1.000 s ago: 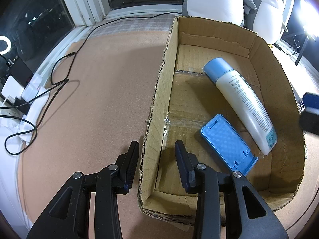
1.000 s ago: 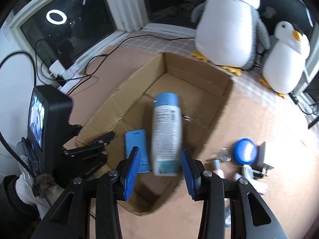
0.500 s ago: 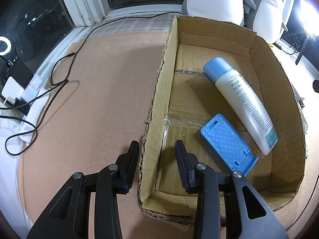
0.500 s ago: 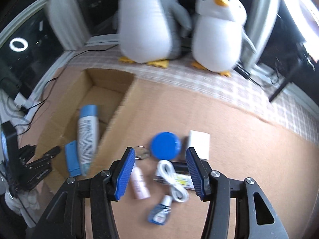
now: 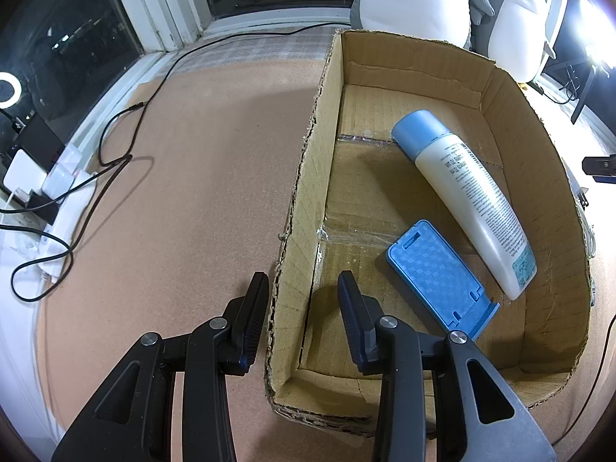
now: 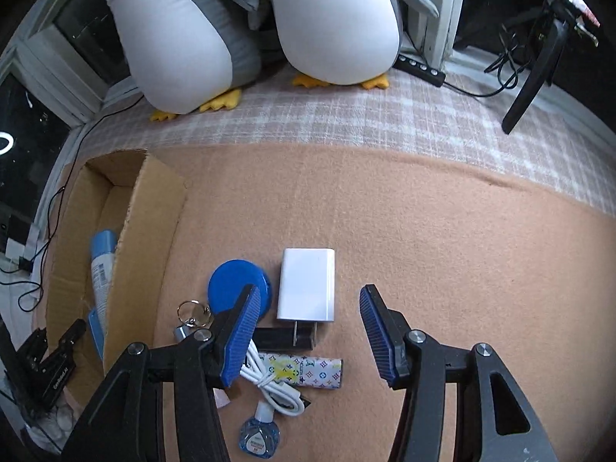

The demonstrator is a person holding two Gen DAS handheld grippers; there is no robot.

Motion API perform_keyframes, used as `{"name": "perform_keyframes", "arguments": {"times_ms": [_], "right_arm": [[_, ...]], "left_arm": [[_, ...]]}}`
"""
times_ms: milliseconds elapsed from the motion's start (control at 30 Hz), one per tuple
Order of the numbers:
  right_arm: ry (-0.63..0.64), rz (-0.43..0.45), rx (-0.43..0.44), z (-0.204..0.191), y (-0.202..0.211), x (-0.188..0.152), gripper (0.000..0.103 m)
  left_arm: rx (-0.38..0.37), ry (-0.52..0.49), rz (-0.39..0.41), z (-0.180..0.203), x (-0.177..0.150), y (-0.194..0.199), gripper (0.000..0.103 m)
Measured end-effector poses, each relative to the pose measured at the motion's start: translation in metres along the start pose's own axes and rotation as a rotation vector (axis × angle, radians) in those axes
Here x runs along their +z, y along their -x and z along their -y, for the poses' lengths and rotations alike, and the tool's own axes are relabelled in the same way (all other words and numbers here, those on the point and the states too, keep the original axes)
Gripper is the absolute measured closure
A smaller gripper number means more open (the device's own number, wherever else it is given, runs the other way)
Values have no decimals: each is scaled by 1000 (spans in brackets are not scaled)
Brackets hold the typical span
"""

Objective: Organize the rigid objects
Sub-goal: 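Return the right gripper and grasp the white charger plug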

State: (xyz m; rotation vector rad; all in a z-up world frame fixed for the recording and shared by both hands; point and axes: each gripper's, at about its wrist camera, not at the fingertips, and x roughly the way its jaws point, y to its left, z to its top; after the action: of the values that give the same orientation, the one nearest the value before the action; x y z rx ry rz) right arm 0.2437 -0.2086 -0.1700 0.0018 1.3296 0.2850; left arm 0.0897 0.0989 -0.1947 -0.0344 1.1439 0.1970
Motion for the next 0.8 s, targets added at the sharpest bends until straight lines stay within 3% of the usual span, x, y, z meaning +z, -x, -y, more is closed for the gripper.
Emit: {"name": "perform_keyframes", "arguments": {"times_ms": [700, 800], "right_arm": [[25, -71, -54, -1, -37, 5, 53], [29, -74, -54, -1, -40, 4, 59]], "left_arm": [[-1, 2, -1, 0, 0, -1, 67], [-1, 2, -1, 0, 0, -1, 67]]}}
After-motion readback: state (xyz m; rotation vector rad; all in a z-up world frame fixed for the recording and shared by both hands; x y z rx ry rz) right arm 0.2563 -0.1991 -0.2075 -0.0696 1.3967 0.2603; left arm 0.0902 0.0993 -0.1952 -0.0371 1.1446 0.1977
